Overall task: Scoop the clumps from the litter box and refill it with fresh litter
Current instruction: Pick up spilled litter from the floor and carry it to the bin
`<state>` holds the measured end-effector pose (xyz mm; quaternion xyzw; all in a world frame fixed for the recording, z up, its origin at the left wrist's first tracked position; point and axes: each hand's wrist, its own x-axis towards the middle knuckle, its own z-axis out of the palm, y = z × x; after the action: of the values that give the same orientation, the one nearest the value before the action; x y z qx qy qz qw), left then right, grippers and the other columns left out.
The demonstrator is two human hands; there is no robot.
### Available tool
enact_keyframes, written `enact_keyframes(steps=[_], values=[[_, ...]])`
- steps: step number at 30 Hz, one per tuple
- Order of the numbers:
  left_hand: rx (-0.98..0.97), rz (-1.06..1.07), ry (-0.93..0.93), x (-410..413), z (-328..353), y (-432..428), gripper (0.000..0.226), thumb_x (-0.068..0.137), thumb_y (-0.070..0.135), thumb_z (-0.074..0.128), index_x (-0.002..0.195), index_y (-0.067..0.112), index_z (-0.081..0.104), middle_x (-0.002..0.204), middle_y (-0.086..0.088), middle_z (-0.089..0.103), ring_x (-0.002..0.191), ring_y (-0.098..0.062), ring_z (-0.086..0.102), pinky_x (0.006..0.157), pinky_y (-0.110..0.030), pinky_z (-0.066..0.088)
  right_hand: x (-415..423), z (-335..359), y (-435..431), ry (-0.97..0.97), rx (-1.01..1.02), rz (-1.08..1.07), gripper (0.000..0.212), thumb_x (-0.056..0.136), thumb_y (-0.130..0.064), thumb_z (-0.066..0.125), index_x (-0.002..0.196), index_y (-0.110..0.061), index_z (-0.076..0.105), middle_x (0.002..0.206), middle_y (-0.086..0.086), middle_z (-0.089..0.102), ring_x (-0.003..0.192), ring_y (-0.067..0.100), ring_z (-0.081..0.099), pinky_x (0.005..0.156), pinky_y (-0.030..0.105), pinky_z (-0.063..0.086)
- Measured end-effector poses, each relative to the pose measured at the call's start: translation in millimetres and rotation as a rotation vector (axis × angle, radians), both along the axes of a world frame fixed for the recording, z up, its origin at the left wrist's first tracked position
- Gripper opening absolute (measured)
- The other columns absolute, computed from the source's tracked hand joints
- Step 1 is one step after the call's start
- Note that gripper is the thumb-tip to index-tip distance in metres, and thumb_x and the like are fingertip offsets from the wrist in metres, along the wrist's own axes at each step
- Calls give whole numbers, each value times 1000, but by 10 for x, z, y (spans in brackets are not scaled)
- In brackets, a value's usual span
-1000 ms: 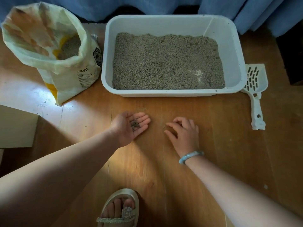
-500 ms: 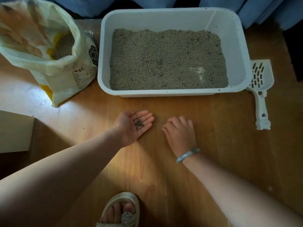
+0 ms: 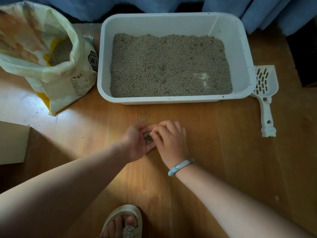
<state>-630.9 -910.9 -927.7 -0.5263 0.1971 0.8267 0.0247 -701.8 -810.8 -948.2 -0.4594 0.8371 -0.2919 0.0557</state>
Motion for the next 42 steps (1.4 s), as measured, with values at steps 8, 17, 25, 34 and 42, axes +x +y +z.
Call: enact_keyframes(steps=[8, 17, 25, 34, 42], values=[[25, 57, 12, 11, -10, -40, 43, 99, 24, 27, 101, 1, 64, 84, -11, 73, 70, -18, 71, 62, -27, 59, -162, -46, 157, -52, -39, -49, 22, 83, -37, 54, 79, -24, 71, 85, -7, 63, 85, 15, 49, 72, 28, 28], [23, 133, -20, 27, -5, -170, 41, 98, 23, 29, 104, 1, 64, 98, -14, 73, 85, -22, 72, 66, -30, 60, -682, -216, 364, -43, 165, -186, 7, 80, -24, 71, 86, -21, 72, 91, -3, 61, 91, 22, 50, 77, 30, 29], [13, 158, -35, 6, 17, -219, 41, 97, 23, 30, 104, 2, 64, 101, -14, 72, 88, -22, 71, 73, -31, 59, -606, -265, 260, 98, 170, -26, 26, 73, -40, 73, 94, -25, 71, 95, -6, 62, 92, 18, 44, 75, 31, 30], [14, 157, -37, 8, 42, -219, 41, 97, 23, 31, 103, 2, 65, 100, -14, 72, 87, -22, 71, 74, -31, 58, -703, -295, 216, 149, 106, 26, 19, 81, -39, 58, 85, -27, 72, 87, -9, 62, 88, 13, 40, 73, 24, 16], [13, 148, -39, 6, 16, -212, 42, 97, 22, 30, 104, 1, 65, 100, -14, 72, 87, -22, 72, 74, -32, 59, -740, -309, 163, 322, 85, 186, 11, 82, -26, 61, 75, -20, 67, 82, -5, 63, 79, 19, 49, 70, 30, 26]])
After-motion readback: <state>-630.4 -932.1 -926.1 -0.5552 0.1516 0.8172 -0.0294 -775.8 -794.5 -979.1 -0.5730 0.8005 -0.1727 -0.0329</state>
